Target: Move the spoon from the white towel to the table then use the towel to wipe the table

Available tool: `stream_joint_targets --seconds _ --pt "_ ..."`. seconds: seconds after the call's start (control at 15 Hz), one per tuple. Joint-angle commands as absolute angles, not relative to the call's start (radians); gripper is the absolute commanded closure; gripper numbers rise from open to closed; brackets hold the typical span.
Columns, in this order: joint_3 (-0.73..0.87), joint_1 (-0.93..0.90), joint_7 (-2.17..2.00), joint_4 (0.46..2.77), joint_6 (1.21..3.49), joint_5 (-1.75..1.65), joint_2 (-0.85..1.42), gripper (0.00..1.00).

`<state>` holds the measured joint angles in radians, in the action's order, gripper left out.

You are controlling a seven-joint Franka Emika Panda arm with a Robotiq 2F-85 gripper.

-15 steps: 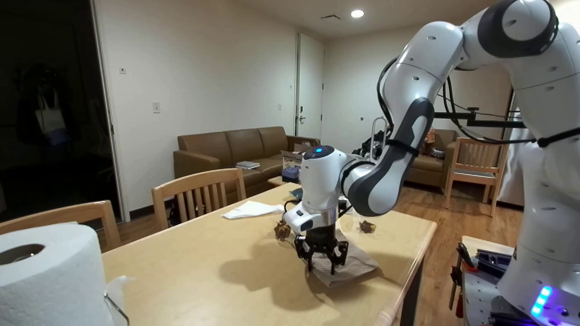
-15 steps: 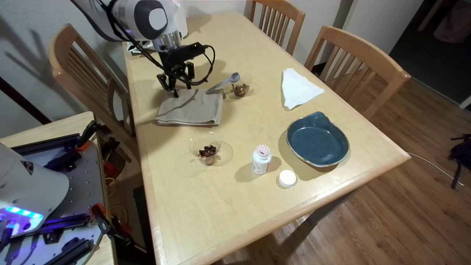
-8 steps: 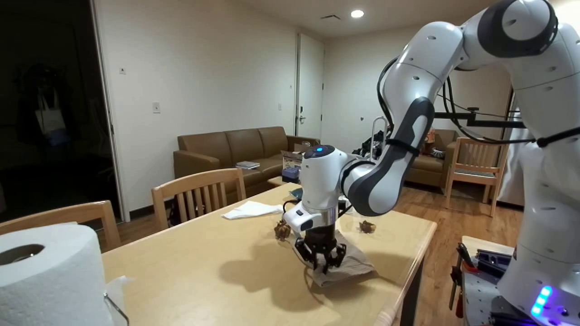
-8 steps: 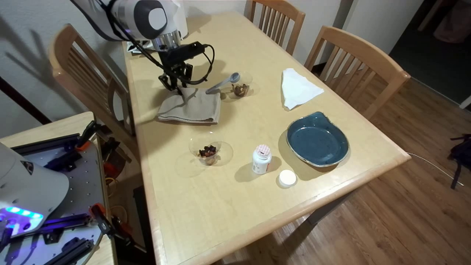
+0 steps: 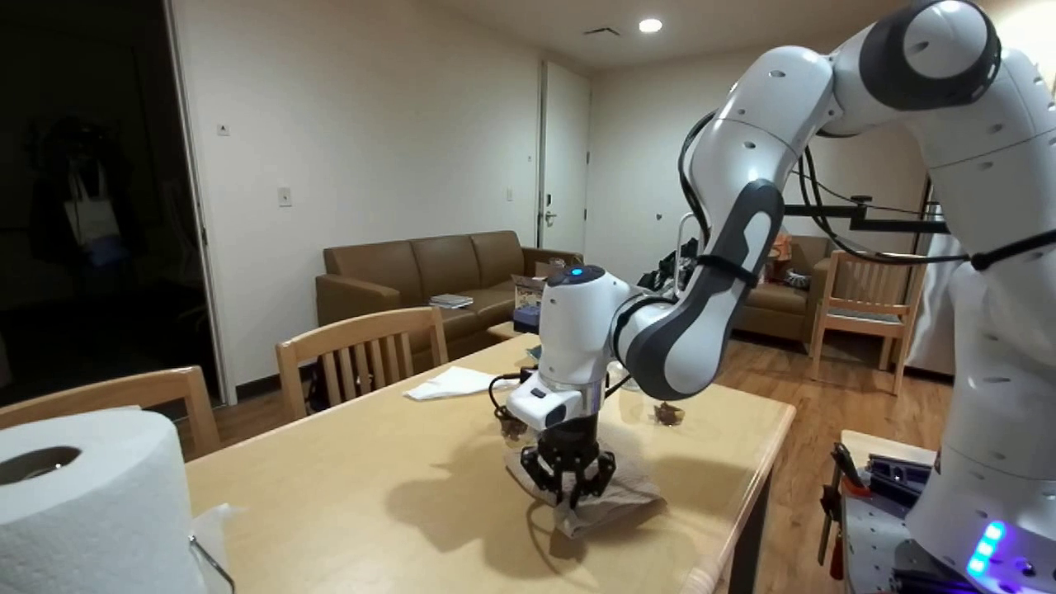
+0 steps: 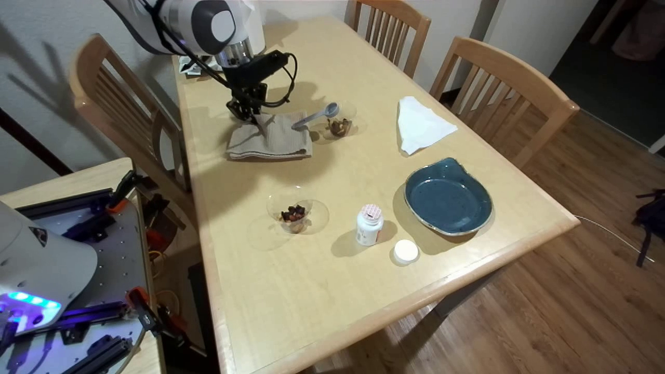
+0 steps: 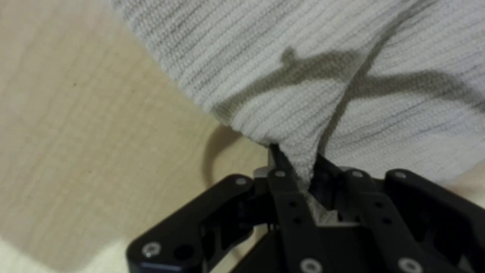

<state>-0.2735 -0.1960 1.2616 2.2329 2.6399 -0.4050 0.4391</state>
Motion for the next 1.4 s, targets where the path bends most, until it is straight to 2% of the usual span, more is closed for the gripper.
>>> stream_joint_targets --seconds 0.0,0.67,1.33 --pt "-0.295 -0.200 1.362 2.155 2.669 -0.412 0.527 0.96" --pt "-0.332 -0.239 1.653 1.948 2.634 -0.405 0.668 0.96" --pt "-0.276 -0.290 1.684 1.813 2.539 -0.437 0.716 0.96"
